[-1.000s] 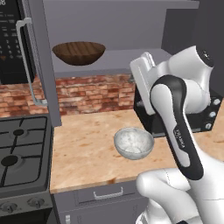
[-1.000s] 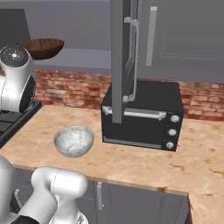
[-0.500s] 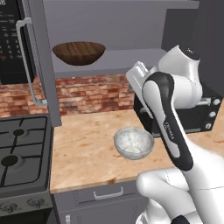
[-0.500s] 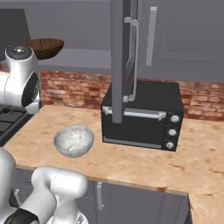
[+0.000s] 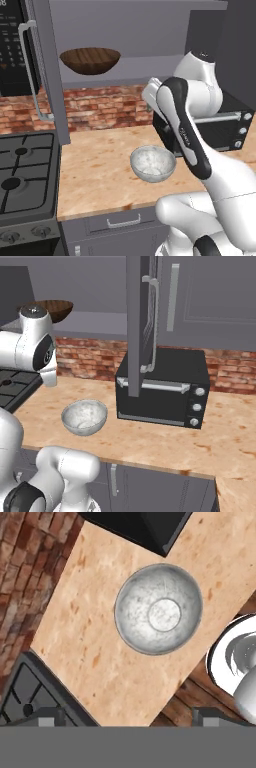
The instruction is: Open the cabinet. Pick the bowls from the counter and place them in the cabinet. Then close the cabinet.
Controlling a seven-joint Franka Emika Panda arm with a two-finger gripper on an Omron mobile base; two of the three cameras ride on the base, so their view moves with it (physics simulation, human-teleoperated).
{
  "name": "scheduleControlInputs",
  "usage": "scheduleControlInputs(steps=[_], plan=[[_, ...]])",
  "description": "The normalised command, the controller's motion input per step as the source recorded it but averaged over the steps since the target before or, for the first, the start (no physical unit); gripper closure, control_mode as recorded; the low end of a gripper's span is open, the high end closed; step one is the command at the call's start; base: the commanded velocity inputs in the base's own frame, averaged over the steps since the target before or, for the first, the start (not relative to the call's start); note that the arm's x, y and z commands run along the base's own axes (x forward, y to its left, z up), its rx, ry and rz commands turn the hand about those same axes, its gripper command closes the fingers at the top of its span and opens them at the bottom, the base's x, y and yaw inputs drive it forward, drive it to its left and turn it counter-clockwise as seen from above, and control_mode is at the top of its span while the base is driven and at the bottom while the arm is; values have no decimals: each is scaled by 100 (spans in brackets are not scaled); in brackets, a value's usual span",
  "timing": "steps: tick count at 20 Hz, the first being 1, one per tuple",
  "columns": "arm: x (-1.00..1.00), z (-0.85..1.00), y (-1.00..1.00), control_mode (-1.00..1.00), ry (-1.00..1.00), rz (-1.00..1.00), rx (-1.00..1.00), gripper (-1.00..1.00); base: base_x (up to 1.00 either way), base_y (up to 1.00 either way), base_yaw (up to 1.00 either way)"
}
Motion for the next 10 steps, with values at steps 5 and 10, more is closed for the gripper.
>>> scheduleControlInputs(steps=[5, 10], plan=[[1, -45, -15, -100, -5, 6, -6, -100, 0, 0, 0], [0, -46, -19, -100, -7, 5, -7, -100, 0, 0, 0]])
